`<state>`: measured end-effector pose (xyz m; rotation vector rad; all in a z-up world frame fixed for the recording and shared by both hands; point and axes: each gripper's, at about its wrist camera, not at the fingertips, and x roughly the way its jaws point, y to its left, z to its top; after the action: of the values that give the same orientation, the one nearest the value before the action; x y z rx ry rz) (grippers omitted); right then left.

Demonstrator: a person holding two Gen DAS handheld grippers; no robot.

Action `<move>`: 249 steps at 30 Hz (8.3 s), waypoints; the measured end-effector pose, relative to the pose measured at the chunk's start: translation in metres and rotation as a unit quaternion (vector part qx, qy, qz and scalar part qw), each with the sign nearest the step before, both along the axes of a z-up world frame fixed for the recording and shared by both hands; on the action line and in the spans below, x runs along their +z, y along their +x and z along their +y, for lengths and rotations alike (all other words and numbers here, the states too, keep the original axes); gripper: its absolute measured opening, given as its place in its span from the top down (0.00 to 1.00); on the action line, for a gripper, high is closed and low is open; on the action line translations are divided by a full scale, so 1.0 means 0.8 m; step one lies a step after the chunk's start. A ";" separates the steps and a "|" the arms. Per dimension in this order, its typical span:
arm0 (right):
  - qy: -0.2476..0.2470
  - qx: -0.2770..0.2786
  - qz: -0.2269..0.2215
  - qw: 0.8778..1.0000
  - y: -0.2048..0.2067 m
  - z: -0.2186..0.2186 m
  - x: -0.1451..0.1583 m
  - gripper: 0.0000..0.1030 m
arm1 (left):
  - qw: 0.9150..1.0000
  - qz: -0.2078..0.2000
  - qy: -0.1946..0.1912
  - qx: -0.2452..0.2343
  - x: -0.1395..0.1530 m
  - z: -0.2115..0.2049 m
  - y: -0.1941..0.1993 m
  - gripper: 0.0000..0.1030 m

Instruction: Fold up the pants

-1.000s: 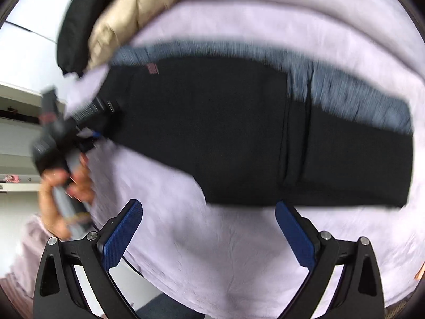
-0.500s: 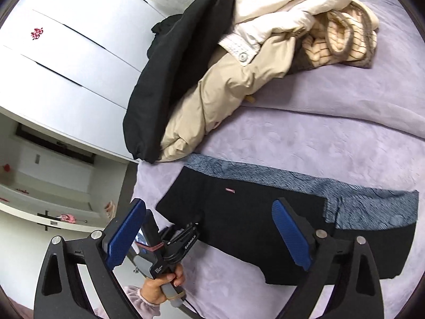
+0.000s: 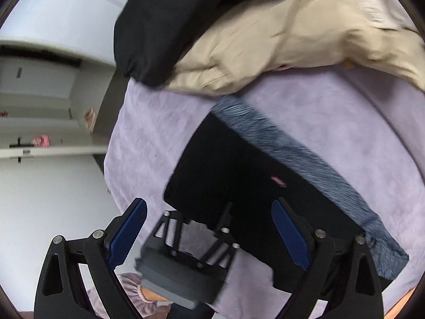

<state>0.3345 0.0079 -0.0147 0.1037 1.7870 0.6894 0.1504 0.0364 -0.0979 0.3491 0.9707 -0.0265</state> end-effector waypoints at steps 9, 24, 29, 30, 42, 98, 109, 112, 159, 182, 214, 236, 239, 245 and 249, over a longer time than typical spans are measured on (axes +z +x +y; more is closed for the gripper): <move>-0.081 0.111 0.063 0.989 -0.012 0.086 -0.087 0.29 | 1.000 -0.016 0.020 -0.011 0.010 -0.005 -0.005 0.64; 0.185 -0.185 -0.047 0.964 -0.079 -0.252 0.071 0.82 | 0.976 -0.137 -0.026 -0.166 0.167 -0.145 -0.085 0.64; 0.222 -0.299 -0.086 0.924 -0.156 -0.417 0.078 0.82 | 0.957 -0.129 -0.057 -0.252 0.189 -0.248 -0.126 0.64; 0.222 -0.320 -0.092 0.916 -0.175 -0.452 0.073 0.82 | 0.953 -0.122 -0.060 -0.270 0.186 -0.273 -0.135 0.64; 0.179 -0.462 -0.029 0.868 -0.313 -0.651 -0.127 0.82 | 0.936 0.037 0.002 -0.349 0.034 -0.433 -0.180 0.63; -0.074 -0.411 -0.147 0.896 -0.310 -0.572 -0.084 0.54 | 0.981 0.188 -0.036 0.004 0.025 -0.242 0.028 0.03; -0.089 -0.421 -0.108 0.896 -0.384 -0.548 -0.081 0.42 | 0.975 0.211 -0.062 -0.029 0.044 -0.208 -0.038 0.03; -0.081 -0.444 -0.100 0.887 -0.402 -0.547 -0.069 0.40 | 0.969 0.226 -0.090 -0.035 0.051 -0.203 -0.049 0.03; -0.106 -0.476 -0.093 0.868 -0.442 -0.582 -0.025 0.16 | 0.949 0.291 -0.037 -0.113 0.035 -0.237 -0.134 0.02; -0.037 -0.460 -0.073 0.884 -0.369 -0.684 -0.059 0.16 | 0.959 0.272 -0.080 -0.013 0.029 -0.238 -0.021 0.02; 0.004 -0.417 -0.047 0.908 -0.341 -0.689 -0.111 0.16 | 0.949 0.266 -0.170 -0.024 -0.008 -0.226 0.073 0.02; 0.149 -0.413 -0.004 0.898 -0.302 -0.658 -0.178 0.49 | 0.920 0.271 -0.255 -0.119 -0.038 -0.274 0.064 0.39; 0.166 -0.417 -0.011 0.893 -0.308 -0.654 -0.155 0.55 | 0.922 0.264 -0.259 -0.120 -0.011 -0.270 0.051 0.47; 0.208 -0.430 -0.013 0.878 -0.335 -0.640 -0.106 0.56 | 0.921 0.255 -0.269 -0.119 0.047 -0.244 0.012 0.49; 0.224 -0.443 0.007 0.868 -0.372 -0.619 -0.099 0.57 | 0.923 0.264 -0.260 -0.099 0.052 -0.218 -0.023 0.48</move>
<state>0.0370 -0.4873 -0.0935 1.1695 1.3392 0.3961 0.1322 -0.1380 -0.0561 -0.0650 1.4100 -0.5800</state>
